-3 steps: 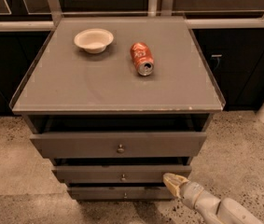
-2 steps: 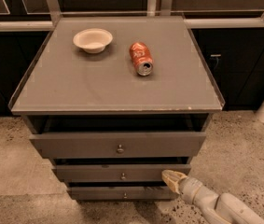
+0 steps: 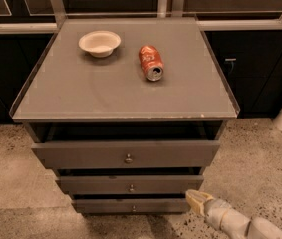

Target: Close middle drawer

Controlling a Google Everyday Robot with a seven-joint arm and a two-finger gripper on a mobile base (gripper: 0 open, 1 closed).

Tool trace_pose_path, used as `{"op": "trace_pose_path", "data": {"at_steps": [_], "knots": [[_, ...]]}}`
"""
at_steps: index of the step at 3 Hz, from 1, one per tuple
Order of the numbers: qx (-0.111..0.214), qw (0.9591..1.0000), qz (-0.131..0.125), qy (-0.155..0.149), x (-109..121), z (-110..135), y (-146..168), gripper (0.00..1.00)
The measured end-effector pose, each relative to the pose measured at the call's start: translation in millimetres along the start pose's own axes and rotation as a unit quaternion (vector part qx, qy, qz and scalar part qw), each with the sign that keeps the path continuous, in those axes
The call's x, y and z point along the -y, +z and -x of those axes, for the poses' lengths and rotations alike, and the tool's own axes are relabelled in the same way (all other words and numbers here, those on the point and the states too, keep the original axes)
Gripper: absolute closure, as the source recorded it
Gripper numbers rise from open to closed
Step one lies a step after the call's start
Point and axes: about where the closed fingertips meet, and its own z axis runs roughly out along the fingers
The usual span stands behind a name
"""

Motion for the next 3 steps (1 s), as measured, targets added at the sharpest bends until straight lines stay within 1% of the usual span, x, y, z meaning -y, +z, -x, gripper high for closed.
{"op": "trace_pose_path", "data": {"at_steps": [1,2,3], "knots": [[-0.021,0.9980,-0.060,-0.007,-21,15,-71,1.00],[-0.039,0.9941,-0.101,-0.012,-32,6,-105,0.82],[-0.040,0.9941,-0.101,-0.010,-31,4,-105,0.57]]}}
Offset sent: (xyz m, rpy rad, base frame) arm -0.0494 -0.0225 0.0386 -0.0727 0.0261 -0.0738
